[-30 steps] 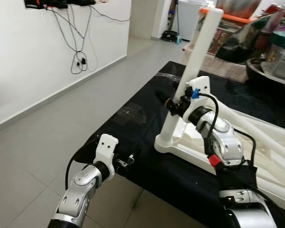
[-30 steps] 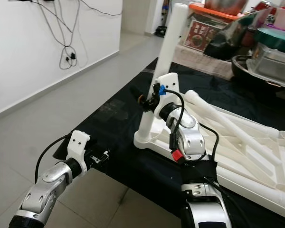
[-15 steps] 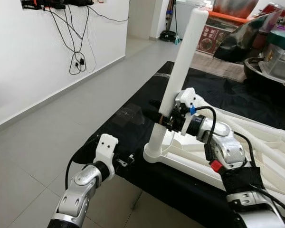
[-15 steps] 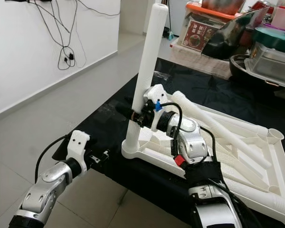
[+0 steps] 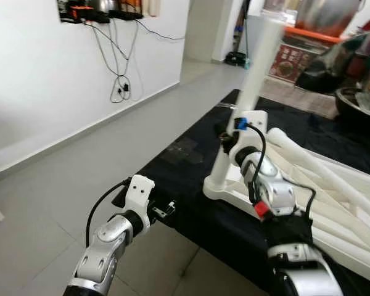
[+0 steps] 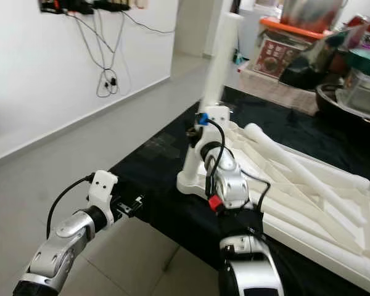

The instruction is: Building children table

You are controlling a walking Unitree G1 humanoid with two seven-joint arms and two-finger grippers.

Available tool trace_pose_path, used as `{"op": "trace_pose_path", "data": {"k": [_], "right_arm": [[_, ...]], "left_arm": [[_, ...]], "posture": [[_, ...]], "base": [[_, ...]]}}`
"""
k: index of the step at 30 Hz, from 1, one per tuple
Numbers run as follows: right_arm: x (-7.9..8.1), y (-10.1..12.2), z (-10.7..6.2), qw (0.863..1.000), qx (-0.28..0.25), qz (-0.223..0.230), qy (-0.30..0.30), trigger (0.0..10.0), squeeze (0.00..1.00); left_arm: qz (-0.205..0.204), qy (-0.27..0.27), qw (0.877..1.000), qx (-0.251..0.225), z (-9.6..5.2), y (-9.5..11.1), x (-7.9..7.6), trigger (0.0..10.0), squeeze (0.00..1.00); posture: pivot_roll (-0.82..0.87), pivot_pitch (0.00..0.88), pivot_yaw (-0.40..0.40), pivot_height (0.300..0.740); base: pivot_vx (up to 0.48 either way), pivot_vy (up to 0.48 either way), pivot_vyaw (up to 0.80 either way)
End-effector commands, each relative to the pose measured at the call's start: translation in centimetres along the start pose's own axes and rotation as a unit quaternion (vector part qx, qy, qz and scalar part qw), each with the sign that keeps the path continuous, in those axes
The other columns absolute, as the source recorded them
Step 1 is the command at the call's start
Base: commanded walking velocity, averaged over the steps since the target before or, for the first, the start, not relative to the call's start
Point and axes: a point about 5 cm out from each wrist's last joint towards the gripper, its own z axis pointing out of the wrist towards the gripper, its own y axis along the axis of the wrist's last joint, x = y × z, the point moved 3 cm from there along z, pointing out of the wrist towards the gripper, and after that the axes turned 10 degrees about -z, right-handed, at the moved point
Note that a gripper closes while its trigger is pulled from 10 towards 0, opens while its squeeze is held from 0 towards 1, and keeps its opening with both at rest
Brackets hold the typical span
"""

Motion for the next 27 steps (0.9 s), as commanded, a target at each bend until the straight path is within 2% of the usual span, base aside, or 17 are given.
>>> {"op": "trace_pose_path", "data": {"k": [1,3,5,8,10,13,14,15,17,18,19,22,23,24,25,26,27], "right_arm": [[-1.5,-5.0,-1.1,0.994,0.103,-0.011,-0.043,0.0,0.0],[-2.6,-6.2,-1.5,0.989,0.125,-0.034,-0.073,0.0,0.0],[-3.2,-6.2,-1.4,0.987,0.128,-0.039,-0.084,0.0,0.0],[-5.0,-5.7,-1.0,0.981,0.129,-0.051,-0.135,0.0,0.0],[-5.4,-5.5,-1.0,0.978,0.132,-0.055,-0.155,0.0,0.0],[-5.1,-5.6,-0.9,0.977,0.139,-0.049,-0.153,0.0,0.0],[-4.8,-5.6,-1.0,0.976,0.144,-0.044,-0.154,10.0,0.0],[-4.8,-5.6,-1.0,0.976,0.144,-0.044,-0.154,10.0,0.0],[-2.4,-5.2,-0.9,0.987,0.126,-0.015,-0.094,10.0,0.0],[-2.4,-5.2,-0.9,0.987,0.126,-0.015,-0.094,10.0,0.0],[-1.8,-4.9,-1.0,0.991,0.113,-0.006,-0.077,10.0,1.0],[-1.4,-4.5,-0.9,0.993,0.1,-0.003,-0.06,10.0,1.0],[0.4,-2.8,-0.6,0.998,0.056,0.006,0.027,10.0,0.0],[1.7,-1.6,-0.6,0.995,0.027,0.01,0.091,10.0,0.0],[3.3,-0.1,-1.0,0.984,-0.011,0.027,0.173,10.0,0.0],[3.3,-0.1,-1.0,0.984,-0.011,0.027,0.173,10.0,0.0],[4.5,1.3,-2.0,0.964,-0.054,0.014,0.261,10.0,0.0]], "left_arm": [[-0.002,-0.005,1.0,0.004,0.1,-0.3,-0.4,10.0,0.0],[-0.002,-0.003,1.0,0.003,0.0,-0.2,-0.3,10.0,0.0],[-0.002,-0.002,1.0,0.003,0.0,-0.2,-0.2,10.0,0.0],[-0.003,0.002,1.0,0.003,-0.1,-0.3,-0.1,10.0,0.0],[-0.004,0.001,1.0,0.004,-0.1,-0.4,-0.2,10.0,0.0],[-0.005,-0.001,1.0,0.004,0.0,-0.5,-0.4,10.0,0.0],[-0.006,-0.002,1.0,0.004,0.0,-0.5,-0.6,10.0,0.0],[-0.006,-0.002,1.0,0.004,0.0,-0.5,-0.6,10.0,0.0],[-0.006,-0.003,1.0,0.004,0.1,-0.5,-0.6,10.0,0.0],[-0.006,-0.003,1.0,0.004,0.1,-0.5,-0.6,10.0,0.0],[-0.006,-0.003,1.0,0.003,0.1,-0.4,-0.5,10.0,0.0],[-0.005,-0.002,1.0,0.003,0.0,-0.3,-0.4,10.0,0.0],[-0.005,-0.001,1.0,0.003,0.0,-0.3,-0.3,10.0,0.0],[-0.004,0.0,1.0,0.003,-0.1,-0.3,-0.2,10.0,0.0],[-0.004,0.001,1.0,0.003,-0.1,-0.3,-0.1,10.0,0.0],[-0.004,0.001,1.0,0.003,-0.1,-0.3,-0.1,10.0,0.0],[-0.004,0.001,1.0,0.003,-0.1,-0.3,-0.1,10.0,0.0]], "posture": [[0.02,0.0,-0.137,0.74],[0.02,0.0,-0.146,0.74],[0.02,0.0,-0.146,0.74],[0.01,0.0,-0.146,0.74],[0.01,0.0,-0.146,0.74],[0.01,0.0,-0.145,0.74],[0.01,0.0,-0.145,0.74],[0.01,0.0,-0.145,0.74],[0.01,0.0,-0.144,0.74],[0.01,0.0,-0.144,0.74],[0.01,0.0,-0.144,0.74],[0.02,0.0,-0.145,0.74],[0.02,0.0,-0.142,0.74],[0.02,0.0,-0.142,0.74],[0.02,0.0,-0.139,0.74],[0.02,0.0,-0.139,0.74],[0.02,0.0,-0.139,0.74]], "base": [[0.0,0.0,0.0],[0.0,0.0,0.0],[0.0,0.0,0.0],[0.0,0.0,0.0],[0.0,0.0,0.0],[0.0,0.0,0.0],[0.0,0.0,0.0],[0.0,0.0,0.0],[0.0,0.0,0.0],[0.0,0.0,0.0],[0.0,0.0,0.0],[0.0,0.0,0.0],[0.0,0.0,0.0],[0.0,0.0,0.0],[0.0,0.0,0.0],[0.0,0.0,0.0],[0.0,0.0,0.0]]}}
